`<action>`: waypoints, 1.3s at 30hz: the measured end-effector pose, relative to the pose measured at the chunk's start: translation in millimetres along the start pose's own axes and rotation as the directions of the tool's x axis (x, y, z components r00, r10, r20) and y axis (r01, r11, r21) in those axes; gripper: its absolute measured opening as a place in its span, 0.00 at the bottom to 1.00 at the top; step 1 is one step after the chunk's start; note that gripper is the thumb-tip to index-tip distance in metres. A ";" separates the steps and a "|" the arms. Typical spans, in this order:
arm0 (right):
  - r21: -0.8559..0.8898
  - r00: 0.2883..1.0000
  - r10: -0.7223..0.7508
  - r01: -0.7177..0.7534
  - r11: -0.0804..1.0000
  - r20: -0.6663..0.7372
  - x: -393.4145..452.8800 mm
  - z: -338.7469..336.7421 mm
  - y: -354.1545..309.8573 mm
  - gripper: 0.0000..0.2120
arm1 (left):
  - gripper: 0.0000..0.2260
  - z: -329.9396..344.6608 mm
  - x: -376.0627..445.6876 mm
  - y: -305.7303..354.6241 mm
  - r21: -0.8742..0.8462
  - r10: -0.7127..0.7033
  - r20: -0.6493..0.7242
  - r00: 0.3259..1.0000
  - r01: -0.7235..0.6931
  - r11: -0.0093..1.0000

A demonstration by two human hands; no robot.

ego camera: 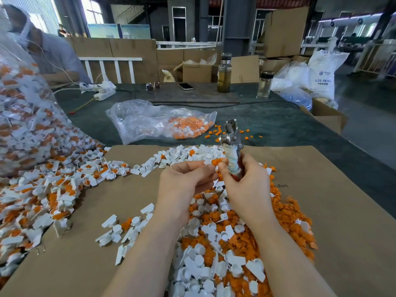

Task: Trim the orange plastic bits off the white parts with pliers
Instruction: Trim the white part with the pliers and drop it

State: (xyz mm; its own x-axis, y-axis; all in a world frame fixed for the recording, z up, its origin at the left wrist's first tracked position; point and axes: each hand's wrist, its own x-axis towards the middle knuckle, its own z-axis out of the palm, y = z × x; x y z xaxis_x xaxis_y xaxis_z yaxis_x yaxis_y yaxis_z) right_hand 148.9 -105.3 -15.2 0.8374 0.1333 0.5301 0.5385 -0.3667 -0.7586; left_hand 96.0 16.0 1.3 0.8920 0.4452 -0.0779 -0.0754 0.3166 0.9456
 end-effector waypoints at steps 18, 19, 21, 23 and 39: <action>-0.057 0.997 -0.051 0.048 0.997 -0.051 -2.9 2.7 -5.0 0.06 | 0.06 2.6 -4.6 2.3 0.186 0.184 -0.039 0.982 -0.174 0.967; -0.067 0.997 -0.059 0.056 0.996 -0.052 -3.1 2.6 -5.6 0.07 | 0.07 3.1 -4.7 2.4 0.188 0.186 -0.042 0.982 -0.175 0.967; -0.078 0.997 -0.068 0.064 0.995 -0.046 -3.9 2.4 -6.6 0.08 | 0.06 3.6 -4.7 2.5 0.184 0.188 -0.044 0.981 -0.177 0.967; -0.086 0.998 -0.056 0.053 0.995 -0.032 -4.2 2.2 -7.0 0.07 | 0.05 3.4 -4.7 2.5 0.187 0.192 -0.045 0.980 -0.181 0.966; -0.089 0.999 -0.042 0.041 0.995 -0.011 -3.3 1.2 -8.9 0.12 | 0.08 4.2 -4.4 2.4 0.403 0.282 -0.055 0.958 -0.237 0.884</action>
State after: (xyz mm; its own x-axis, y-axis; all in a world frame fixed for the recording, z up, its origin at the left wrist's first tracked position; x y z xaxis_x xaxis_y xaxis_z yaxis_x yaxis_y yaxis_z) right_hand 141.5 -101.4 -10.6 0.8128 0.1386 0.5658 0.5620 -0.4418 -0.6993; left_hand 93.7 11.2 5.3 0.8083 0.5622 0.1748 -0.0987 -0.1634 0.9816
